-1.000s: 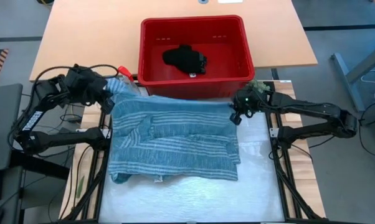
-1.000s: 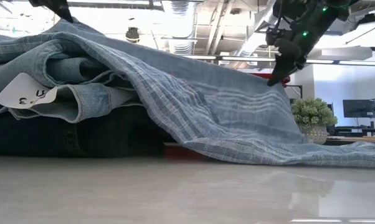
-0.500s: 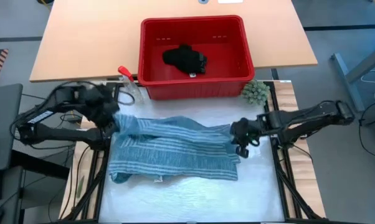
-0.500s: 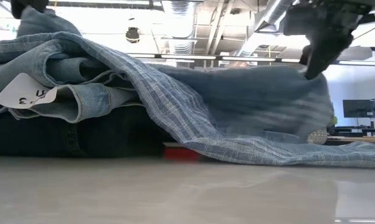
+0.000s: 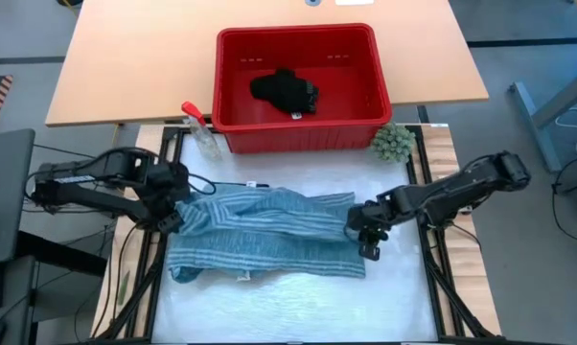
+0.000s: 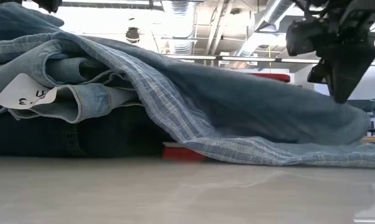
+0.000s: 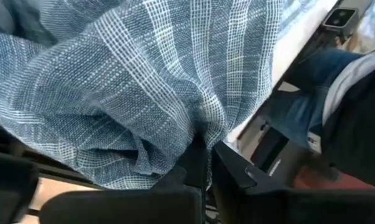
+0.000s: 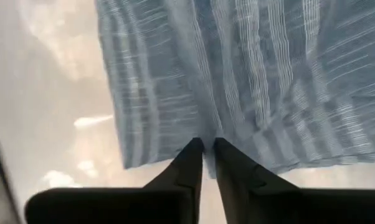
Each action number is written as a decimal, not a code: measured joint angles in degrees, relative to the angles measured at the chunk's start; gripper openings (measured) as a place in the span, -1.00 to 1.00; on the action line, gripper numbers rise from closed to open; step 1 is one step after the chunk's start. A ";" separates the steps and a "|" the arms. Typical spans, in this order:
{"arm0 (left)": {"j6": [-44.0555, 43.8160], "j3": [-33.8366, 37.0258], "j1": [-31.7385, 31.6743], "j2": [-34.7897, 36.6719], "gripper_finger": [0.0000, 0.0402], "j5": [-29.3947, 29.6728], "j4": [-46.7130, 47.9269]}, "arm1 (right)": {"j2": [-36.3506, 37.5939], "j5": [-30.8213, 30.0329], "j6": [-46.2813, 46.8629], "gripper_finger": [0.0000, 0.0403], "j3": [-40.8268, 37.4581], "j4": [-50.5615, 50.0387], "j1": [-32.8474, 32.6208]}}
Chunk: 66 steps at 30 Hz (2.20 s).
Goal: Fold Laundry from Bin
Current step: Fold the light blue polo shirt
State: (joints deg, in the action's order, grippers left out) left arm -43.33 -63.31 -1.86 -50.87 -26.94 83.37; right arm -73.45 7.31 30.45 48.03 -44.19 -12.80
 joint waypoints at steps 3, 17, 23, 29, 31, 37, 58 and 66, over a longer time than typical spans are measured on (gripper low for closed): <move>-4.33 0.00 2.94 0.00 -1.00 -0.91 -0.37 | 0.19 7.73 -2.49 -0.52 0.00 -0.16 2.58; -18.10 2.60 16.82 -2.88 -1.00 1.73 -6.27 | 6.30 16.27 -15.64 -0.17 -0.07 12.42 19.53; -22.85 9.18 21.16 -5.34 -0.96 1.88 -13.19 | 3.81 16.72 -18.75 -0.18 -0.07 13.83 23.14; -26.92 9.35 25.37 -5.24 -0.63 2.20 -12.04 | 3.21 16.95 -20.31 -0.18 -0.07 13.14 24.29; -27.71 9.35 26.36 -4.30 -0.47 2.38 -11.95 | 2.99 17.22 -20.50 -0.18 -0.07 13.62 24.67; -31.07 3.98 26.41 0.61 -0.10 6.16 -6.93 | 2.91 19.75 -20.43 -0.19 -0.07 12.45 26.25; -2.89 -4.64 18.80 -12.21 -0.03 50.88 -21.23 | 13.12 5.55 25.31 0.13 -14.20 8.58 18.36; 4.96 -3.40 14.58 -19.30 -0.03 48.24 -22.57 | 16.16 2.76 36.53 0.49 -25.66 19.92 15.75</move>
State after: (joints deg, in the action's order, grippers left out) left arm -38.37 -66.71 12.72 -70.17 21.30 60.80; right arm -57.30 10.08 66.98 22.37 -24.27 2.95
